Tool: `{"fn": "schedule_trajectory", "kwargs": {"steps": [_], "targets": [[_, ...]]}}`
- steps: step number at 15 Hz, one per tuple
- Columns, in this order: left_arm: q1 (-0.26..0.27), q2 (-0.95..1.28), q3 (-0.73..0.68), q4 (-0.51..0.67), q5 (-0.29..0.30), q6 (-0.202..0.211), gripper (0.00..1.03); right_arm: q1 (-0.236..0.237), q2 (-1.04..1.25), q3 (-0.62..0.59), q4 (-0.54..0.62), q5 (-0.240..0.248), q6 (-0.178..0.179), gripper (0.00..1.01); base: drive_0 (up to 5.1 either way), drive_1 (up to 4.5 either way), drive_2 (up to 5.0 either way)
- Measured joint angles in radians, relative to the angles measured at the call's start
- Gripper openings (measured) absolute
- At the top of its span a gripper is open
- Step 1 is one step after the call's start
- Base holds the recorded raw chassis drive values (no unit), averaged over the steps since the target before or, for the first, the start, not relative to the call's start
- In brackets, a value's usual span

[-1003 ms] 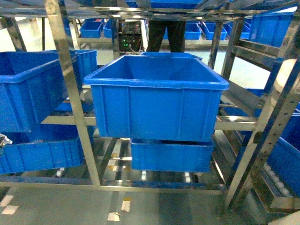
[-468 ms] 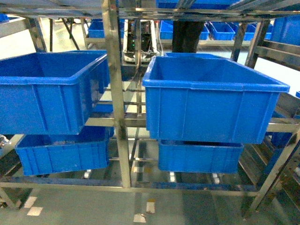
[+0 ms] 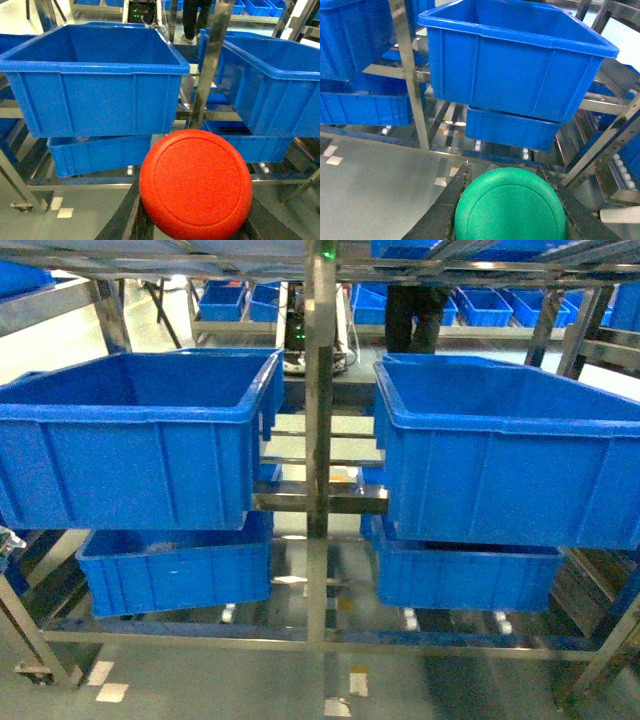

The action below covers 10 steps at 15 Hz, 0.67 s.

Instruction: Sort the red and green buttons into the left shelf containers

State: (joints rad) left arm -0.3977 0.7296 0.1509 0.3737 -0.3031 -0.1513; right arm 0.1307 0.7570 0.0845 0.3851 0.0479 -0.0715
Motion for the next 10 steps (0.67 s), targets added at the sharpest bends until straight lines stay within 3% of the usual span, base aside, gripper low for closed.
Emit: {"fn": "schedule_trajectory", "kwargs": {"steps": [3, 5, 10], "targets": [[0.0, -0.001, 0.0, 0.001, 0.0, 0.0, 0.26, 0.0, 0.0, 0.0, -0.002, 0.0, 0.0, 0.33, -4.4, 2.25, 2.2], [0.002, -0.002, 0.0, 0.003, -0.002, -0.002, 0.26, 0.0, 0.0, 0.0, -0.001, -0.006, 0.0, 0.33, 0.0, 0.0, 0.0], [-0.001, -0.002, -0.002, 0.0, 0.0, -0.002, 0.26, 0.0, -0.005, 0.0, 0.0, -0.006, 0.0, 0.32, -0.2, 4.13, -4.4]]}}
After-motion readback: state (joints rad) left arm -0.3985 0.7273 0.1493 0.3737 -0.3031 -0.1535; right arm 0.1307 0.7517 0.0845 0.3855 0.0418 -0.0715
